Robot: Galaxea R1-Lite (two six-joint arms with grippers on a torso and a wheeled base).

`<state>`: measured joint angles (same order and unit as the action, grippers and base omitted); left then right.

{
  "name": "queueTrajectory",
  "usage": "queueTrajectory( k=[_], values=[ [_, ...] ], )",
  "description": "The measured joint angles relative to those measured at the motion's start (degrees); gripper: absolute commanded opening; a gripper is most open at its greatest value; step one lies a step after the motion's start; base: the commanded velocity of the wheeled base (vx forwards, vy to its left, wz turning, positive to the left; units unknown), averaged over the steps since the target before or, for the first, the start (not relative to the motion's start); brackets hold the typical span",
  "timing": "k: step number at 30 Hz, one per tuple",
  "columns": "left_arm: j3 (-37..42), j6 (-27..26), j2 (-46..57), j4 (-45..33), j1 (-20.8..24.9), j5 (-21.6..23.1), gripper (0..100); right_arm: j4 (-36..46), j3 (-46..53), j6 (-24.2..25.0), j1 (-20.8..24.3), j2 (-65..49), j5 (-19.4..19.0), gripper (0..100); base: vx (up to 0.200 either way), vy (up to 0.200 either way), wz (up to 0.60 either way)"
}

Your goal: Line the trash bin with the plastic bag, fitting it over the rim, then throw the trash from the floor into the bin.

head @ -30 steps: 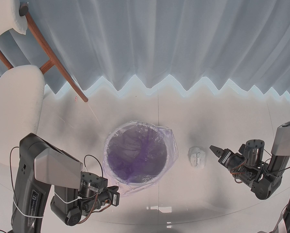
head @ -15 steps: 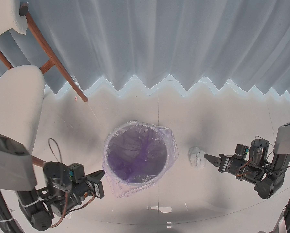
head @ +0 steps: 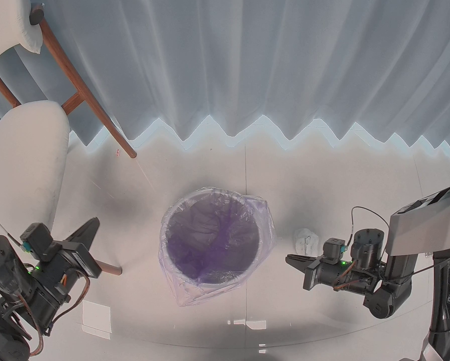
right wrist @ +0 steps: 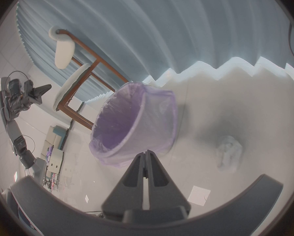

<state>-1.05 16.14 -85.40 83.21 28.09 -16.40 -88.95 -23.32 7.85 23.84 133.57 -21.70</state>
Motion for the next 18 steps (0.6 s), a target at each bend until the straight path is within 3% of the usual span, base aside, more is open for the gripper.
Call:
queueTrajectory(
  k=[8, 18],
  values=[
    [0.0, -0.2, 6.0, -0.4, -4.7, -0.5, 0, 3.8, -7.3, -0.2, 2.6, 4.2, -0.3, 0, 0.0, 0.0, 0.0],
    [0.1, -0.3, 7.5, -0.5, -5.9, -0.7, 0, 10.3, -16.5, -0.1, 1.9, 7.5, -0.3, 0, 0.0, 0.0, 0.0]
  ],
)
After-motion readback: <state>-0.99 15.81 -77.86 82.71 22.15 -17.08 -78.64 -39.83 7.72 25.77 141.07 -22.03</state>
